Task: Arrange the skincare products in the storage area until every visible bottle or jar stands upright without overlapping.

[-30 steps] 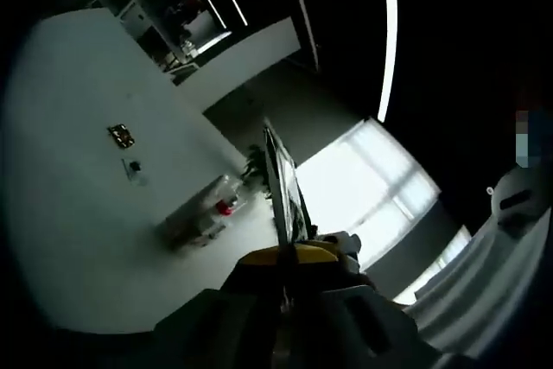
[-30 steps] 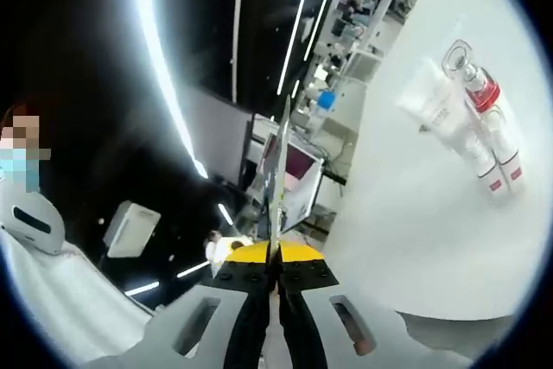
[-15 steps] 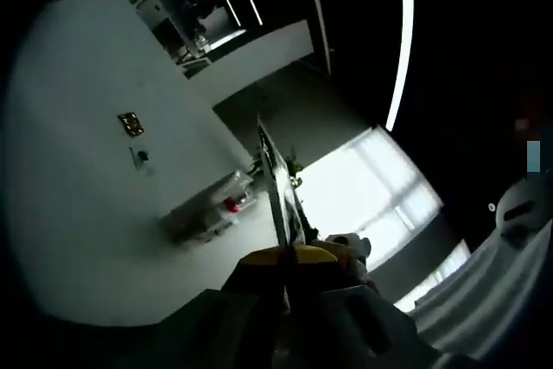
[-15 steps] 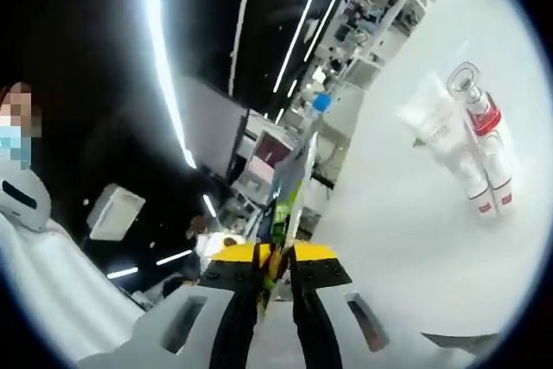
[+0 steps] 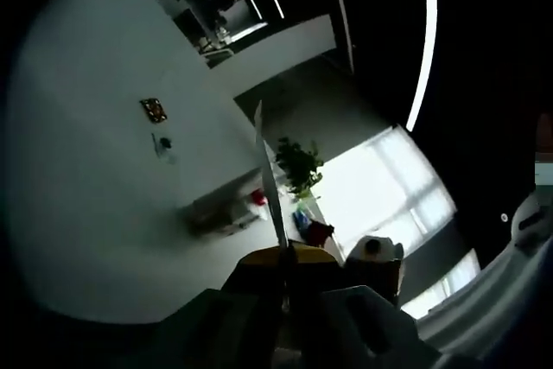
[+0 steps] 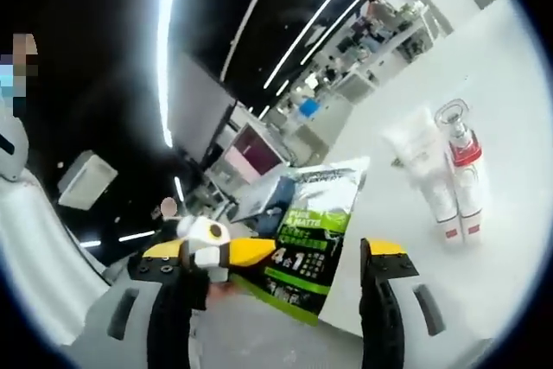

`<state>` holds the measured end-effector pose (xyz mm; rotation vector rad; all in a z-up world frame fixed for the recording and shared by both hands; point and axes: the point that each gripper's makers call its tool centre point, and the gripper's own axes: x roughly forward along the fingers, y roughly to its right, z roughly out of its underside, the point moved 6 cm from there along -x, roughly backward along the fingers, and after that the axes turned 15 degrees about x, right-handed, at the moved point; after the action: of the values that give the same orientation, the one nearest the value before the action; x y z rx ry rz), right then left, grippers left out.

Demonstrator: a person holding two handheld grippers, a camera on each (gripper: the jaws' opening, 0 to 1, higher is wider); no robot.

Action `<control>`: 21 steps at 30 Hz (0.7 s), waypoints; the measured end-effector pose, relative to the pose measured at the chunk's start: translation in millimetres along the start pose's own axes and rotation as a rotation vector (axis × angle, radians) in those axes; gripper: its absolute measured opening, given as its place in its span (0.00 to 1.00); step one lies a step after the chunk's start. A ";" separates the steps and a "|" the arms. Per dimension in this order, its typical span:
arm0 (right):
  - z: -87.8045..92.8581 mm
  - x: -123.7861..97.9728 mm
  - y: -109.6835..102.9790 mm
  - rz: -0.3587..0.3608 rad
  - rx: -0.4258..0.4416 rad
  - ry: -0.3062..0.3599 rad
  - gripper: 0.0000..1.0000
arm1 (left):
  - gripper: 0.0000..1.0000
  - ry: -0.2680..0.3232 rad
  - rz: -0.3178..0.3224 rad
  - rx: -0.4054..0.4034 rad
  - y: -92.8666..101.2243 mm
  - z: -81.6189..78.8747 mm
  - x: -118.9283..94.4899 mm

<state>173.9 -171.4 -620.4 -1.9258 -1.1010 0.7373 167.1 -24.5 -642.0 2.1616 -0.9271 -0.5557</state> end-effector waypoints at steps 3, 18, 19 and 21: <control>-0.6 -2.6 2.9 0.012 -0.013 0.006 0.84 | 0.01 0.004 -0.004 -0.012 -3.1 -0.4 0.8; 1.4 -9.4 17.4 0.097 -0.073 -0.026 0.99 | 0.01 -0.011 -0.040 -0.040 -17.4 1.8 8.6; 1.7 -10.4 18.7 0.105 -0.079 -0.030 0.99 | 0.01 -0.013 -0.042 -0.043 -18.9 1.8 9.9; 2.4 -13.0 21.4 0.125 -0.097 -0.038 0.99 | 0.01 -0.017 -0.047 -0.046 -20.6 1.8 12.1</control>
<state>175.2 -188.8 -638.4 -2.0854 -1.0636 0.8046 183.2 -24.3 -659.8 2.1447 -0.8667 -0.6134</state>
